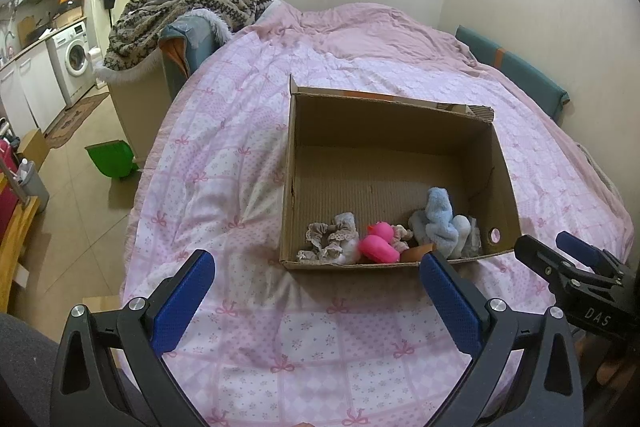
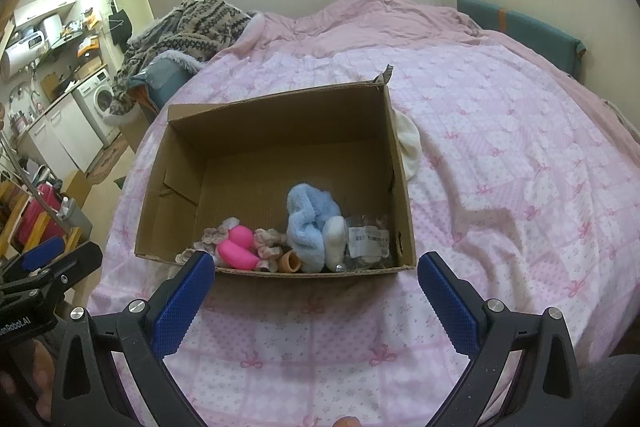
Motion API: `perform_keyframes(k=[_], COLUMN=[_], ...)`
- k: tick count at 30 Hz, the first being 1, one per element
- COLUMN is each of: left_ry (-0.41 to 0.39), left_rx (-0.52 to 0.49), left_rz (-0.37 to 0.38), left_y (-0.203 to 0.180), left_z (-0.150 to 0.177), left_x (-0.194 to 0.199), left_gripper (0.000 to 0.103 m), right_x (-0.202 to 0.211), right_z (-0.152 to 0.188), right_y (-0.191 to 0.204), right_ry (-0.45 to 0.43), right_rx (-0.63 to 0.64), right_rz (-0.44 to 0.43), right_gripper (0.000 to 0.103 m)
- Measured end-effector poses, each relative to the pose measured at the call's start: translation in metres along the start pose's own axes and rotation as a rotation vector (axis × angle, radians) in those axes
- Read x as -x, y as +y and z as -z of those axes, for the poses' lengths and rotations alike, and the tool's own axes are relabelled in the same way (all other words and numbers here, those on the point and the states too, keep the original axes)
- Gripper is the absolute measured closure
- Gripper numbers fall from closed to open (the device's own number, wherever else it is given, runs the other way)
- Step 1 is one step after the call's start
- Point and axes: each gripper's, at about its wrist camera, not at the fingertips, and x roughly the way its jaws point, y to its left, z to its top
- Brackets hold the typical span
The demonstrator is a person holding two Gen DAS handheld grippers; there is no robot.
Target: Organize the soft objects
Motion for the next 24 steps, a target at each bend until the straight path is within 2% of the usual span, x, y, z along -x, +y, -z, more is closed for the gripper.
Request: perform_keyframes(k=[24], left_ry=[-0.006], left_rx=[0.007], left_rz=[0.002], left_y=[-0.0007], left_z=[0.0020], left_x=[-0.0001], left_gripper=[0.000], right_x=[0.0024], right_z=[-0.0037], right_y=[0.0011], right_ry=[-0.003], right_rx=[0.008], right_rz=[-0.005], right_gripper=[0.000])
